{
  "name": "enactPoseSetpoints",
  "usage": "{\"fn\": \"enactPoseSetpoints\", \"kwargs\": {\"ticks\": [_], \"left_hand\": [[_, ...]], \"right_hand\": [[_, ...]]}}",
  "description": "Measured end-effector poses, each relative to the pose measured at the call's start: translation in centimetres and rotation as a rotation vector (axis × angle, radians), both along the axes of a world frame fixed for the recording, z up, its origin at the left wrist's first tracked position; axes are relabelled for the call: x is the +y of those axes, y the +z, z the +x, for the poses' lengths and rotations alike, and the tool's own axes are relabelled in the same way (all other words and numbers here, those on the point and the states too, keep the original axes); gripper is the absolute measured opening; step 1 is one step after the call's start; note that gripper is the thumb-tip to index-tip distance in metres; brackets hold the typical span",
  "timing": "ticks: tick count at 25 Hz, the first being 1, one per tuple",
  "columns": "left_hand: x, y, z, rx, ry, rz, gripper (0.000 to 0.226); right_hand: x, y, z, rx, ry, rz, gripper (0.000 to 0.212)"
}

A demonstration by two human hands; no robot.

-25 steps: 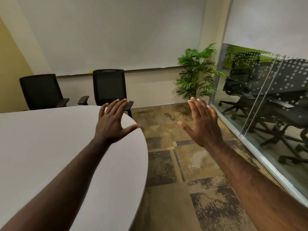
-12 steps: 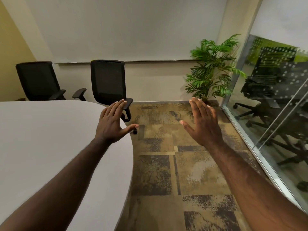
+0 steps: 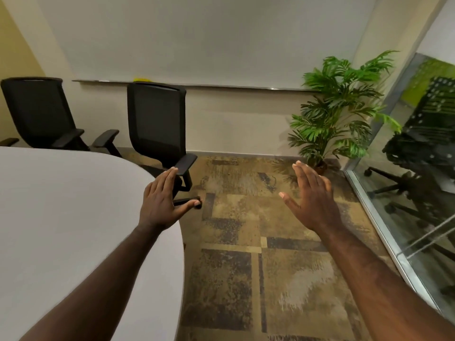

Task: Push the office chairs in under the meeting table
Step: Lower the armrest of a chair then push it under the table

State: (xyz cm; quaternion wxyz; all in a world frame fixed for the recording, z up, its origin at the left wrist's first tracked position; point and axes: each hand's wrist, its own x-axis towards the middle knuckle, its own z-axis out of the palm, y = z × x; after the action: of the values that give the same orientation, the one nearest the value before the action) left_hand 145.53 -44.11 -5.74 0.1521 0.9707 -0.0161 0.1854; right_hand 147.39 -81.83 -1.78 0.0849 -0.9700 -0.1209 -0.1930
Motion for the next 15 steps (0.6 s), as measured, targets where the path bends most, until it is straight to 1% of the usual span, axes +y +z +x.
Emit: {"fn": "enactPoseSetpoints", "kwargs": {"ticks": [4, 7, 12, 15], "left_hand": [[1.3, -0.2, 6.9, 0.038, 0.05, -0.015, 0.106], [1.6, -0.3, 11.4, 0.033, 0.086, -0.004, 0.103], [1.2, -1.6, 19.8, 0.078, 0.176, 0.022, 0.103], [-0.1, -2.3, 24.3, 0.103, 0.269, -0.004, 0.102]], "right_hand": [[1.1, -0.6, 7.6, 0.053, 0.02, 0.012, 0.076], [1.9, -1.3, 13.8, 0.068, 0.059, 0.006, 0.076], [3.1, -3.6, 26.1, 0.136, 0.19, 0.048, 0.075], [3.5, -4.7, 33.5, 0.235, 0.281, 0.085, 0.077]]}}
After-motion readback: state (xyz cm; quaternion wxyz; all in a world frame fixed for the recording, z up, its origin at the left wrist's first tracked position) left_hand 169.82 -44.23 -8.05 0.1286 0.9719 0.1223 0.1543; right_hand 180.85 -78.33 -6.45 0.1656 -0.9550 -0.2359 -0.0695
